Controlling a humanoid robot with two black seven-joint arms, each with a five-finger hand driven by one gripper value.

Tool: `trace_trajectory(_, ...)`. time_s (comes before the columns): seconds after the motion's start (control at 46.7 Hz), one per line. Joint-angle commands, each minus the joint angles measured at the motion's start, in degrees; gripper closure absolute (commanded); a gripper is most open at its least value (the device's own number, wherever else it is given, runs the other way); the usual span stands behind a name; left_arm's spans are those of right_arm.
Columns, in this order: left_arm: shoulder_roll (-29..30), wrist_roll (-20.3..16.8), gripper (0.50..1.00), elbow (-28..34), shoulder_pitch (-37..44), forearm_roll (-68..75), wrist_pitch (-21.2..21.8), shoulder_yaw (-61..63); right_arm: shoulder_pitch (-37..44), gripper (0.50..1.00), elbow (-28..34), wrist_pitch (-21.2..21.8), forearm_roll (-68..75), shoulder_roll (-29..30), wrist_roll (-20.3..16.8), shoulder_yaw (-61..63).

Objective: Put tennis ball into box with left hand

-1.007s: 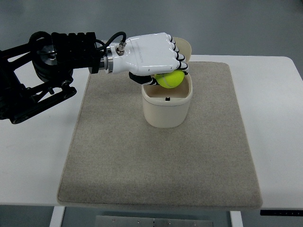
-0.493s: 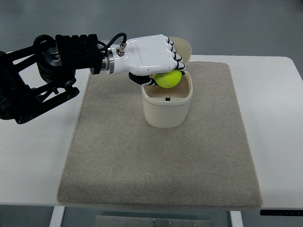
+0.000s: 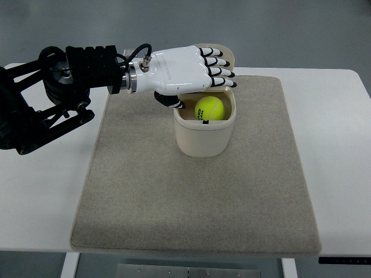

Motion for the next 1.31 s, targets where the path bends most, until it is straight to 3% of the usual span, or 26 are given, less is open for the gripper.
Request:
trace_trajectory(0.0, 1.0, 0.0, 0.512, -0.1, 0.2, 0.0, 1.3, 0.0, 0.0, 0.599, 0.0, 0.0, 0.0, 0.0, 0.0, 0.0)
trace_trajectory(0.129, 3.3, -0.1, 0.508, -0.5, 0.2, 0.0, 6.0, 2.0, 0.0, 0.597, 0.0, 0.0, 0.0, 0.0, 0.0, 0.0)
trace_trajectory(0.343, 9.6, -0.2, 0.506, -0.6, 0.2, -8.5, 18.4, 6.8, 0.0, 0.599, 0.0, 0.0, 0.0, 0.0, 0.0, 0.0)
trace_trajectory(0.493, 14.1, -0.2, 0.504, -0.6, 0.2, -11.1, 21.8, 8.3, 0.0, 0.599, 0.0, 0.0, 0.0, 0.0, 0.0, 0.0)
trace_trajectory(0.686, 17.4, -0.2, 0.506, 0.2, 1.8, -16.2, 22.1, 8.3, 0.0, 0.599, 0.0, 0.0, 0.0, 0.0, 0.0, 0.0)
trace_trajectory(1.029, 17.2, -0.1, 0.506, 3.2, 3.9, -52.1, 20.5, 8.4, 0.0, 0.597, 0.0, 0.0, 0.0, 0.0, 0.0, 0.0)
trace_trajectory(1.286, 16.6, 0.0, 0.504, 8.9, 6.3, -74.8, 10.6, 8.4, 0.0, 0.597, 0.0, 0.0, 0.0, 0.0, 0.0, 0.0)
